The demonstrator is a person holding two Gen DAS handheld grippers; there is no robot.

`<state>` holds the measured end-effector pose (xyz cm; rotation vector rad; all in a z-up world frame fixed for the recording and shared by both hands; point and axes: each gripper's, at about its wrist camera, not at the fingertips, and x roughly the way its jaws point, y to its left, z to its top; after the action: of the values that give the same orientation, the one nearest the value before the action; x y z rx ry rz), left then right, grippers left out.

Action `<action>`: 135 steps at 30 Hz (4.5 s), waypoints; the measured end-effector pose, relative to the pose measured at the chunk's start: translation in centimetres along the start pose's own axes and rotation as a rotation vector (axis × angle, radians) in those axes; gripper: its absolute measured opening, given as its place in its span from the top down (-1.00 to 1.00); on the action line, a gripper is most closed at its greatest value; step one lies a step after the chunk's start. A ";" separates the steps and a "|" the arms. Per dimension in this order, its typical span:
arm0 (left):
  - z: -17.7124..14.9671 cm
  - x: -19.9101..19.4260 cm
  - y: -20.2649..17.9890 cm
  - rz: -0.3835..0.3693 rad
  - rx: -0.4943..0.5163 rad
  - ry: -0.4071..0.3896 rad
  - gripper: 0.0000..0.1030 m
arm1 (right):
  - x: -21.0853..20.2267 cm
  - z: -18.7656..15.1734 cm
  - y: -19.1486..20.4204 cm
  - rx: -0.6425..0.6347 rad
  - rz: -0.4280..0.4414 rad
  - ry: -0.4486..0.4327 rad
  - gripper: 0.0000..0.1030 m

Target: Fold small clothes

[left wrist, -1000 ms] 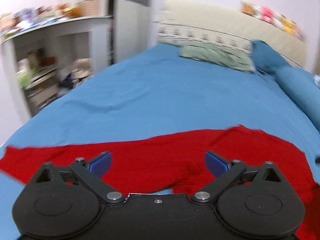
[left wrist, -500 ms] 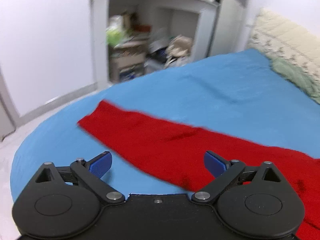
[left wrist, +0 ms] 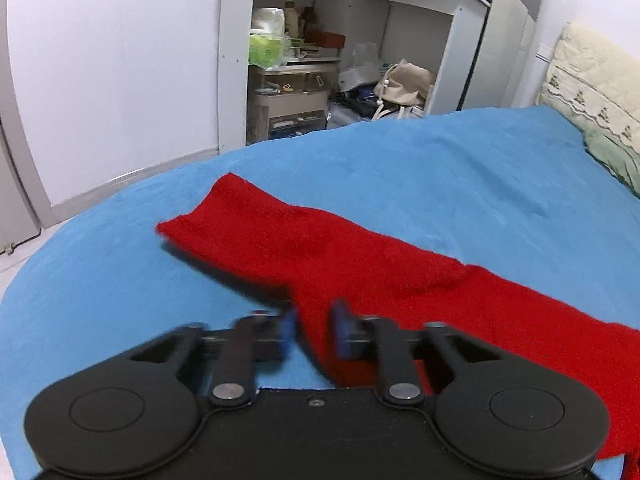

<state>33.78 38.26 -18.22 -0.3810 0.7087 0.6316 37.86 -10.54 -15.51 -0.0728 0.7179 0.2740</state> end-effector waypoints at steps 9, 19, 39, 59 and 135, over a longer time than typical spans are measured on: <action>1.3 -3.2 -1.8 -0.026 0.056 -0.080 0.93 | -0.5 -0.2 -0.5 0.032 -0.008 -0.001 -1.00; 0.4 -12.5 -17.7 -0.376 0.389 -0.303 0.93 | -4.0 0.4 -3.6 0.187 -0.079 -0.101 -1.00; -18.8 -12.1 -34.3 -0.718 0.806 0.016 0.83 | -3.9 -2.6 -8.6 0.388 -0.206 -0.079 -1.00; -12.5 -8.8 -18.1 -0.414 0.568 0.023 -0.41 | 5.9 1.8 6.1 -0.415 -0.057 -0.013 -0.63; -13.1 -6.1 -19.5 -0.440 0.572 -0.035 0.33 | -3.5 -3.4 -15.2 0.420 -0.251 -0.151 0.61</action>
<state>36.60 14.33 -20.92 0.0116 0.7098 0.0062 37.35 -26.46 -16.17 0.2535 0.5965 -0.1138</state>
